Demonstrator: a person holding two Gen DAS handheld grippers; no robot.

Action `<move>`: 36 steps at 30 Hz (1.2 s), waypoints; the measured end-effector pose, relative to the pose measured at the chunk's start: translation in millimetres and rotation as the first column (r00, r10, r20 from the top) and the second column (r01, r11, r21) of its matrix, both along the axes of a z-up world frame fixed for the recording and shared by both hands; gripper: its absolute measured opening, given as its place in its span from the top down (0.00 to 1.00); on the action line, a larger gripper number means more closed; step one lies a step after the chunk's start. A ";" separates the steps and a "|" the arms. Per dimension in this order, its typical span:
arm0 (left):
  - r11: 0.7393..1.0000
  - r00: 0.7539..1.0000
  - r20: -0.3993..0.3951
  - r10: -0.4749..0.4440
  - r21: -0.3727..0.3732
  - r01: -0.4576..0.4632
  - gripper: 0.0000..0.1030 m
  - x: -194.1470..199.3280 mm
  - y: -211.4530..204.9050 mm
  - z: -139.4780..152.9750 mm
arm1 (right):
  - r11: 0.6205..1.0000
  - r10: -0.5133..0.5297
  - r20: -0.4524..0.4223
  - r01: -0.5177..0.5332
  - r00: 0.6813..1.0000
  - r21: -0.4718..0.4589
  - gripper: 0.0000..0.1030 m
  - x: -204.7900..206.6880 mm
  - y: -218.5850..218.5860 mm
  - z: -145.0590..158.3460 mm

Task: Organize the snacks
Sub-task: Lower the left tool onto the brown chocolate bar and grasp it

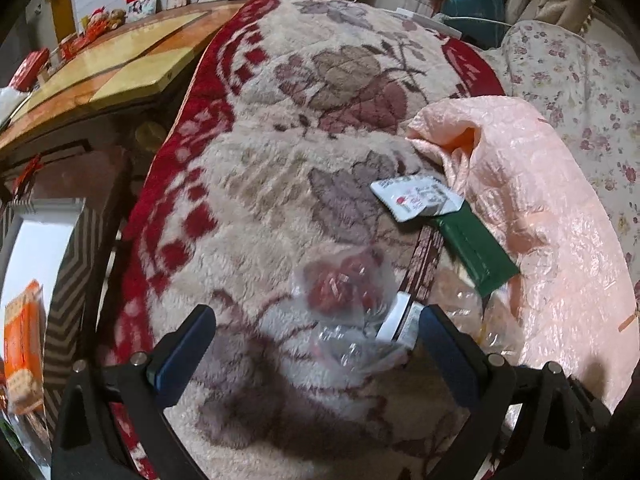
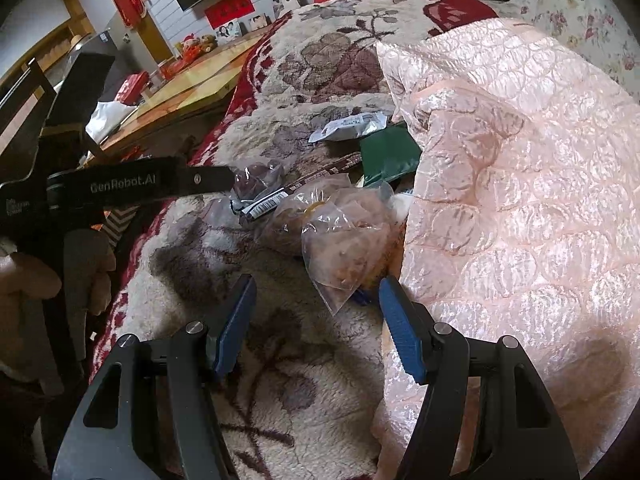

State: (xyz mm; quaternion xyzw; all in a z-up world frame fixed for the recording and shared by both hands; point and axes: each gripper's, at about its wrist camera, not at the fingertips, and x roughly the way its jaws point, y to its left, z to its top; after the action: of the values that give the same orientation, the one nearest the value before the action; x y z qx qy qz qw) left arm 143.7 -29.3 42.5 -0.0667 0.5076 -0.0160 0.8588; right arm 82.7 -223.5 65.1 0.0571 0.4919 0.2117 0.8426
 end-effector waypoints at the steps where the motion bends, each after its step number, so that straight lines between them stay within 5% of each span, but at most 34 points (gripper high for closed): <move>1: 1.000 1.000 0.000 -0.008 0.003 0.008 0.00 3.6 -2.4 1.8 | 1.000 0.001 -0.004 -0.001 1.000 0.001 0.38 -0.2 0.2 -0.5; 13: 0.971 0.975 -0.039 -0.221 0.087 0.224 0.03 55.5 -58.9 -3.9 | 0.998 -0.039 -0.046 0.041 0.998 0.051 0.38 1.4 -11.5 -4.7; 20: 0.942 0.947 -0.133 -0.292 0.129 0.309 0.28 72.0 -84.9 -30.1 | 0.994 -0.054 -0.068 0.060 0.996 0.089 0.38 1.9 -18.0 -6.6; 28: 0.925 0.926 -0.180 -0.332 0.130 0.357 0.36 77.1 -90.2 -45.7 | 0.990 -0.069 -0.094 0.080 0.993 0.120 0.38 3.6 -22.7 -9.4; 31: 0.922 0.921 -0.186 -0.344 0.117 0.368 0.47 77.8 -91.1 -46.8 | 0.990 -0.066 -0.095 0.077 0.993 0.119 0.38 3.1 -21.5 -9.8; 34: 0.914 0.917 -0.187 -0.353 0.141 0.380 0.77 75.6 -94.9 -46.6 | 0.989 -0.063 -0.101 0.076 0.993 0.129 0.38 4.1 -21.3 -10.8; 36: 0.914 0.917 -0.182 -0.355 0.137 0.382 0.77 72.2 -95.1 -45.8 | 0.987 -0.064 -0.104 0.078 0.992 0.138 0.38 3.2 -22.7 -10.3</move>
State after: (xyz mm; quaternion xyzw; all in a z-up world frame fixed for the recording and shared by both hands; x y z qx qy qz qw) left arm 215.9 -124.4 -3.3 0.1029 0.5748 -0.1294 0.8014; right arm 85.9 -246.2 54.8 0.1450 0.5147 0.2127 0.8178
